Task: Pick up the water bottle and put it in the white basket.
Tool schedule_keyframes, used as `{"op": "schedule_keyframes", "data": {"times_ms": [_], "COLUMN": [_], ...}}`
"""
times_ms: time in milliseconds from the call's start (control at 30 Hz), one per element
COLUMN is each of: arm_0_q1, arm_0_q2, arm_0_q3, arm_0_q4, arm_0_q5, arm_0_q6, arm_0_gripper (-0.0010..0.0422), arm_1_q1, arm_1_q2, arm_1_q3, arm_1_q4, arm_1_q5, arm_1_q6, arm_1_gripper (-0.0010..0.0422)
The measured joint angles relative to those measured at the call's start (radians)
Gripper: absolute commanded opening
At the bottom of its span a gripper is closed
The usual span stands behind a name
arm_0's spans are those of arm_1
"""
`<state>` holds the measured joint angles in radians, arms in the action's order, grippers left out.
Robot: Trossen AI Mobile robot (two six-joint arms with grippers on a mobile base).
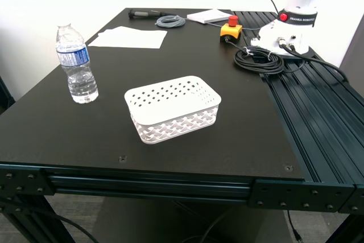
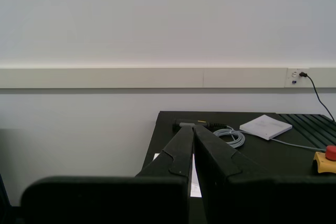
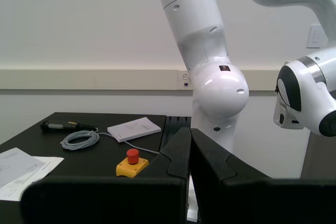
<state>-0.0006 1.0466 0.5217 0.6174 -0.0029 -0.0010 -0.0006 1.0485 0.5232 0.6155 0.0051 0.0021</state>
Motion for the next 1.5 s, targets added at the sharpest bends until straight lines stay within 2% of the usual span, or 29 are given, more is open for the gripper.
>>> {"op": "schedule_keyframes", "data": {"times_ms": [1067, 1167, 1333, 1500], "arm_0_q1": [0.000, 0.001, 0.001, 0.001], "arm_0_q2": [0.000, 0.000, 0.000, 0.000], "arm_0_q3": [0.000, 0.000, 0.000, 0.000], "arm_0_q4": [0.000, 0.000, 0.000, 0.000], "arm_0_q5": [0.000, 0.000, 0.000, 0.000], "arm_0_q6": [0.000, 0.000, 0.000, 0.000], "arm_0_gripper": [0.0001, 0.0001, 0.0001, 0.0001], "arm_1_q1": [0.000, 0.000, -0.001, -0.001], "arm_1_q2": [0.000, 0.000, 0.000, 0.003], "arm_1_q3": [0.001, 0.018, 0.108, 0.123], "arm_1_q4": [-0.034, -0.170, -0.613, -0.723], "arm_1_q5": [0.009, 0.012, 0.011, 0.010], "arm_1_q6": [-0.020, -0.023, -0.027, -0.035], "arm_1_gripper": [0.0000, 0.0000, 0.0000, 0.0000]}}
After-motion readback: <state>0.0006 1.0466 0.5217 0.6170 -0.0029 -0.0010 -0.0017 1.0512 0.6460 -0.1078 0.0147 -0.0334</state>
